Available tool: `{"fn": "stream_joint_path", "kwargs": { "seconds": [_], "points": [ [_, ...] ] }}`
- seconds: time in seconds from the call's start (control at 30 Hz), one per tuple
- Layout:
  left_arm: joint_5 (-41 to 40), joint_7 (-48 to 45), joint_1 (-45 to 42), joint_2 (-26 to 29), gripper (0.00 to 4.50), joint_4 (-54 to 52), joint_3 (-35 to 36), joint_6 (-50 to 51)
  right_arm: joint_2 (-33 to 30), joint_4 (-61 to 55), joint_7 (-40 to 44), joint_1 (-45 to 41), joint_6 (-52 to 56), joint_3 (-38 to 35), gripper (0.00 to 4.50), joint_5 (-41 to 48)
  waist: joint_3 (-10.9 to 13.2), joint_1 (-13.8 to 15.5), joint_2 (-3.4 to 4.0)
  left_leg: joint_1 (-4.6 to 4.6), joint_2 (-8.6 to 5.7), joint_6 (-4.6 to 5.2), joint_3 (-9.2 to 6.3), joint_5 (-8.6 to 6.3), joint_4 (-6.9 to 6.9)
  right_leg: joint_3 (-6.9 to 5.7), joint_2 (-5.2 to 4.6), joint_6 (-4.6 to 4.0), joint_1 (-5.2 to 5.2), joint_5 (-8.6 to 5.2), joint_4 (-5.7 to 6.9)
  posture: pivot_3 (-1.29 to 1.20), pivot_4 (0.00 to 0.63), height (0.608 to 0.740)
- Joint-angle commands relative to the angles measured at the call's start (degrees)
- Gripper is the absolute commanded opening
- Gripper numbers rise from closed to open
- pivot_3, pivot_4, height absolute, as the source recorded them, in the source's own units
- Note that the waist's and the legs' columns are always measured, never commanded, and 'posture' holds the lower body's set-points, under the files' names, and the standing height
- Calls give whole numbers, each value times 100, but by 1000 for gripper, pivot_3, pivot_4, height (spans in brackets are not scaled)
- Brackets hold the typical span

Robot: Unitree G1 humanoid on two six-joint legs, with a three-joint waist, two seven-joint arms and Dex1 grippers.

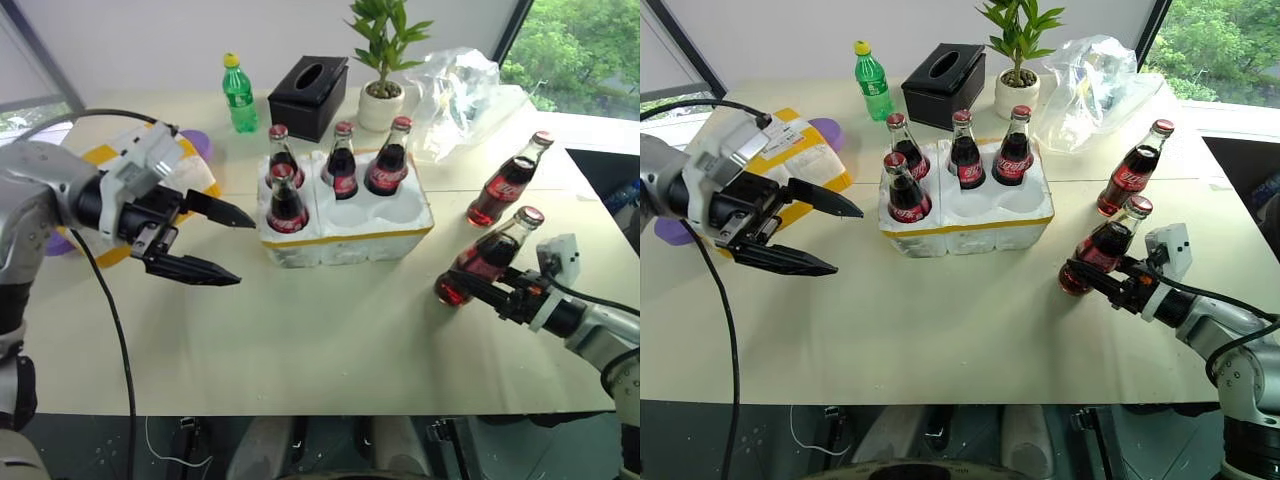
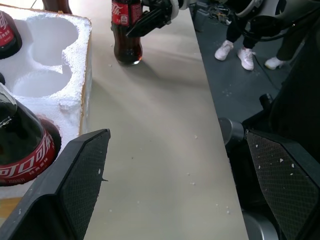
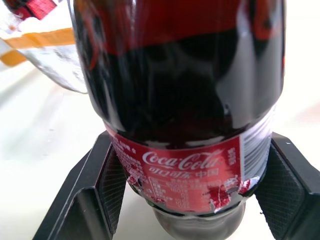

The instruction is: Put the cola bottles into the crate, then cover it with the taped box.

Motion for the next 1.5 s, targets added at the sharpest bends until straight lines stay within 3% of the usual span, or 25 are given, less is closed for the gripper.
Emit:
{"fn": "stream_joint_path", "kwargs": {
  "seconds": [0.03,0.13,0.3,0.57,0.77,1.13,1.5],
  "points": [
    [-133,135,63,54,4500,-152,263,24,-585,-768,252,-751,394,-652,2885,1374,3,-11,5,-1,-1,0,1,0,0,0,-2,0,-1,0,0,0,150,732],
    [-201,221,132,71,4500,-189,351,39,-779,-624,-69,-1915,686,-411,2885,2059,5,-97,4,-1,4,-1,2,1,0,1,0,0,-5,1,1,0,150,732],
    [-226,423,192,36,4500,-191,445,10,-569,-97,-411,-3412,822,339,2885,2049,3,-116,-5,-4,8,-3,-4,1,-12,-5,2,-1,-9,-1,-3,0,150,732],
    [-364,831,365,71,4500,-210,818,48,521,1340,-364,-5071,-55,2209,2885,122,4,-152,-8,-26,-5,-24,-2,15,-3,-1,-2,0,-29,1,1,0,150,732],
    [-513,1084,680,159,4500,-394,1151,144,1045,1811,-19,-5207,-323,2718,2885,-508,5,-139,-7,-28,-4,-33,-3,20,-12,-1,4,-1,-40,1,9,0,150,732],
    [-662,1324,869,189,4500,-559,1329,130,935,2031,876,-5063,-801,3602,2885,-1714,2,-160,-8,-24,-8,-31,-4,18,-9,-2,15,-1,-34,1,8,0,150,732],
    [-725,1464,949,253,4500,-664,1430,141,901,2281,1263,-5151,-894,3402,2885,-2013,2,-157,-9,-27,-6,-35,-4,20,-11,1,17,-1,-41,1,9,0,150,732]
  ]
}}
